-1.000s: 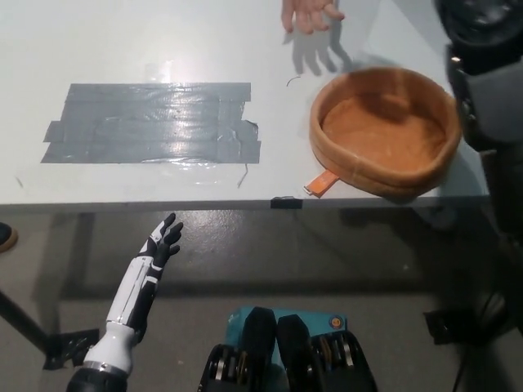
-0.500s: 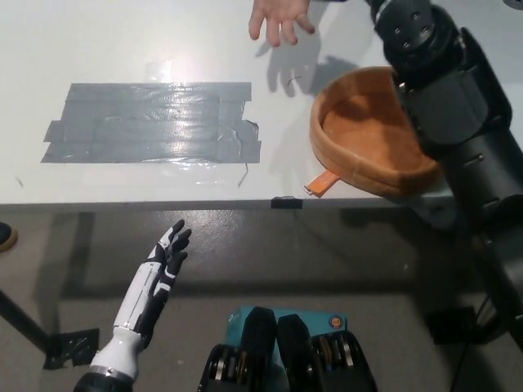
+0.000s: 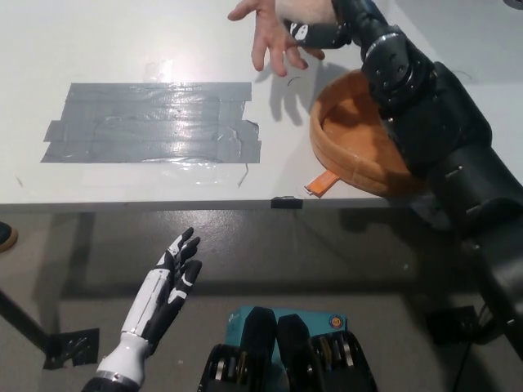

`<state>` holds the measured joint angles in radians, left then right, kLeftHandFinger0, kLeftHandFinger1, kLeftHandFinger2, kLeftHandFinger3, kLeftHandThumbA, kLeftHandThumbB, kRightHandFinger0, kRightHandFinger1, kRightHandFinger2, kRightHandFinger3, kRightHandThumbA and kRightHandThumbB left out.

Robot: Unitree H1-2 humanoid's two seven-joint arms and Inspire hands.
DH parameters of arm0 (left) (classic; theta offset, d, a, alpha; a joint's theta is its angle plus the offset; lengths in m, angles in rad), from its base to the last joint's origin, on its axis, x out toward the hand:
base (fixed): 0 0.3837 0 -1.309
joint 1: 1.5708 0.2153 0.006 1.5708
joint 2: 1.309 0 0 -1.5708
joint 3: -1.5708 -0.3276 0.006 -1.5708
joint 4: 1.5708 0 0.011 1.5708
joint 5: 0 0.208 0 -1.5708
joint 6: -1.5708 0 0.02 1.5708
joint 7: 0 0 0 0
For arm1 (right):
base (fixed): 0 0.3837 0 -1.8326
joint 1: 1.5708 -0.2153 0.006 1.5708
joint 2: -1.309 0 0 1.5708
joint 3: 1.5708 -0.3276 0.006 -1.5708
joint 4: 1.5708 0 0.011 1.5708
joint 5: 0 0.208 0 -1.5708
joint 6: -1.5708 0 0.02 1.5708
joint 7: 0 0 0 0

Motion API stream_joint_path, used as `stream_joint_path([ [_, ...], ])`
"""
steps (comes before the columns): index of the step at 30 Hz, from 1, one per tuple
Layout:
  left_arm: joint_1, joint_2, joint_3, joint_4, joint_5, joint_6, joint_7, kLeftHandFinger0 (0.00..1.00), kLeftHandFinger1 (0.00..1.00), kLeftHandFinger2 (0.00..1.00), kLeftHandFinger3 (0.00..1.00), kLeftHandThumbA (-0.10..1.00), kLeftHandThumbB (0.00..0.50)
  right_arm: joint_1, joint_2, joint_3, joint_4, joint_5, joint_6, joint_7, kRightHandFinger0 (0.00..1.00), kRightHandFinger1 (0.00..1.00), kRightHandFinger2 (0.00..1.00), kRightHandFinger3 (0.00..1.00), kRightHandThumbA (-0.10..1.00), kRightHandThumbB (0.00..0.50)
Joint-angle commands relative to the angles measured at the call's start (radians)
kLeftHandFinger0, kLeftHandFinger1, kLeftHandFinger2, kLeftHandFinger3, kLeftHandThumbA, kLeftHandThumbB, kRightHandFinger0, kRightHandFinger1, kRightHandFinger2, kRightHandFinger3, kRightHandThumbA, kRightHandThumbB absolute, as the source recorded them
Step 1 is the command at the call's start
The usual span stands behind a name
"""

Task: An emotional support dumpling is kept in a soft plate infront in the middle of the desk infront of the robot. The robot extends its right arm to pick up the dumpling and hands it to a person

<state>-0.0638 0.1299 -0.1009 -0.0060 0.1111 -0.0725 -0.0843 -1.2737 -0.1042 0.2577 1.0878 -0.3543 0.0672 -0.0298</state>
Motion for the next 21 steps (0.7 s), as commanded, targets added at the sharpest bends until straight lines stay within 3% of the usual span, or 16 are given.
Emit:
stream_joint_path([
  [1, -0.02, 0.012, -0.004, -0.04, 0.015, -0.004, -0.011, 1.0, 1.0, 1.0, 1.0, 0.9, 0.145, -0.132, 0.013, 0.013, 0.021, -0.027, -0.046, -0.063, 0.0, 0.43, 0.86, 0.77, -0.1, 0.183],
  [4, -0.025, 0.015, -0.004, -0.036, 0.014, -0.009, -0.013, 1.0, 1.0, 1.0, 1.0, 0.91, 0.148, -0.137, 0.022, 0.018, 0.033, -0.029, -0.05, -0.075, 0.0, 0.39, 0.82, 0.69, -0.1, 0.173],
  [7, -0.036, 0.016, -0.006, -0.035, 0.014, -0.002, -0.016, 1.0, 1.0, 1.0, 1.0, 0.89, 0.154, -0.136, 0.023, 0.015, 0.033, -0.026, -0.059, -0.073, 0.0, 0.38, 0.84, 0.68, -0.1, 0.176],
  [13, -0.047, 0.016, -0.009, -0.033, 0.018, 0.005, -0.016, 1.0, 1.0, 1.0, 1.0, 0.87, 0.15, -0.131, 0.035, 0.006, 0.028, -0.005, -0.056, -0.027, 0.02, 0.44, 0.81, 0.82, -0.1, 0.188],
  [14, -0.049, 0.016, -0.008, -0.032, 0.017, 0.005, -0.017, 1.0, 1.0, 1.0, 1.0, 0.87, 0.144, -0.13, 0.036, 0.007, 0.026, -0.005, -0.054, -0.022, 0.16, 0.6, 0.97, 0.97, -0.06, 0.27],
  [15, -0.052, 0.017, -0.008, -0.031, 0.015, 0.006, -0.018, 1.0, 1.0, 1.0, 1.0, 0.86, 0.144, -0.129, 0.037, 0.008, 0.024, -0.004, -0.052, -0.014, 0.25, 0.61, 0.85, 0.91, -0.03, 0.267],
  [16, -0.052, 0.017, -0.007, -0.031, 0.013, 0.006, -0.019, 1.0, 1.0, 1.0, 1.0, 0.86, 0.144, -0.126, 0.033, 0.013, 0.003, 0.01, -0.024, 0.073, 0.72, 1.0, 1.0, 1.0, 0.34, 0.348],
  [17, -0.051, 0.017, -0.007, -0.033, 0.011, 0.008, -0.019, 1.0, 1.0, 1.0, 1.0, 0.86, 0.145, -0.135, 0.017, 0.08, -0.012, -0.035, 0.047, 0.204, 1.0, 1.0, 1.0, 1.0, 0.61, 0.423],
  [18, -0.054, 0.016, -0.006, -0.03, 0.011, 0.007, -0.018, 1.0, 1.0, 1.0, 1.0, 0.86, 0.145, -0.136, 0.014, 0.086, -0.012, -0.04, 0.052, 0.213, 1.0, 1.0, 1.0, 1.0, 0.57, 0.46],
  [21, -0.064, 0.018, -0.006, -0.02, 0.007, -0.003, -0.019, 1.0, 1.0, 1.0, 1.0, 0.84, 0.137, -0.121, 0.001, 0.124, -0.034, -0.068, 0.096, 0.225, 1.0, 1.0, 1.0, 1.0, 0.67, 0.498],
])
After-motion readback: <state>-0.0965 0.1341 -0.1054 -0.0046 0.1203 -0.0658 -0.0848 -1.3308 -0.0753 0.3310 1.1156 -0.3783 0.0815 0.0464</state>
